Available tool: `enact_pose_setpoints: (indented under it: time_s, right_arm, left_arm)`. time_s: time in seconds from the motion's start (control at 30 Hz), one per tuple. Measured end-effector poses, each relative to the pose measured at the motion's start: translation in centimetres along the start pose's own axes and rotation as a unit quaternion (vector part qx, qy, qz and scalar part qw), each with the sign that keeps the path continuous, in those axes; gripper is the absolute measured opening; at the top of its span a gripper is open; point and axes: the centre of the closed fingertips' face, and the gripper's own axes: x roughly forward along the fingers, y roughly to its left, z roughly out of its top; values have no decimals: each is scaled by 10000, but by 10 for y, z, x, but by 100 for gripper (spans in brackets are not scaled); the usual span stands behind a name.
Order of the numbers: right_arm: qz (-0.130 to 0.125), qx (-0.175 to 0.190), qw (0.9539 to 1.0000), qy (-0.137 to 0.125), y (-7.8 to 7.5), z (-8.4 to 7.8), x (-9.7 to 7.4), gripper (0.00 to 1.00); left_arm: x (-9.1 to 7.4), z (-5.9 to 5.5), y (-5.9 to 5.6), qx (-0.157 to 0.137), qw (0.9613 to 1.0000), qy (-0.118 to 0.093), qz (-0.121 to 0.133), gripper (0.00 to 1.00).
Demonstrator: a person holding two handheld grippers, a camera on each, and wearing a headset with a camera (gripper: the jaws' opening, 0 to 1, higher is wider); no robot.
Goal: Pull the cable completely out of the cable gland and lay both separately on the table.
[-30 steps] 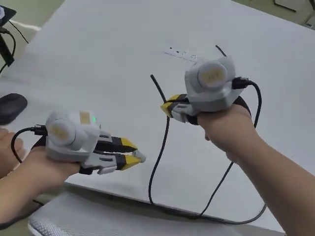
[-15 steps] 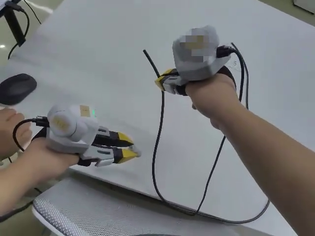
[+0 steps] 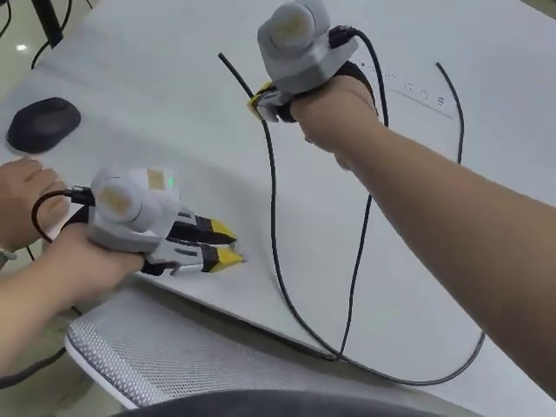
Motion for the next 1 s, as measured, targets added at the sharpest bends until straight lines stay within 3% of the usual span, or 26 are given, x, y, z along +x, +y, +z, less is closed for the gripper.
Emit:
enact_pose_setpoints:
  time_s: [0.2, 0.53, 0.67, 0.87, 1.0]
  right_arm:
    - [344, -179, 9991, 157, 13, -4, 34, 0]
    - [642, -347, 9967, 356, 26, -13, 70, 0]
    - [724, -500, 9953, 392, 29, -18, 88, 0]
    - [848, -487, 9946, 355, 34, -22, 99, 0]
    - [887, -488, 9941, 377, 35, -26, 105, 0]
  left_arm:
    - [1, -8, 14, -95, 9998, -40, 177, 16]
    - [-2, -30, 41, -232, 9979, -120, 599, 16]
    - [-5, -31, 51, -302, 9961, -298, 779, 16]
    - [-10, -28, 66, -261, 9924, -559, 1066, 16]
    - [-13, -31, 80, -323, 9899, -548, 1270, 16]
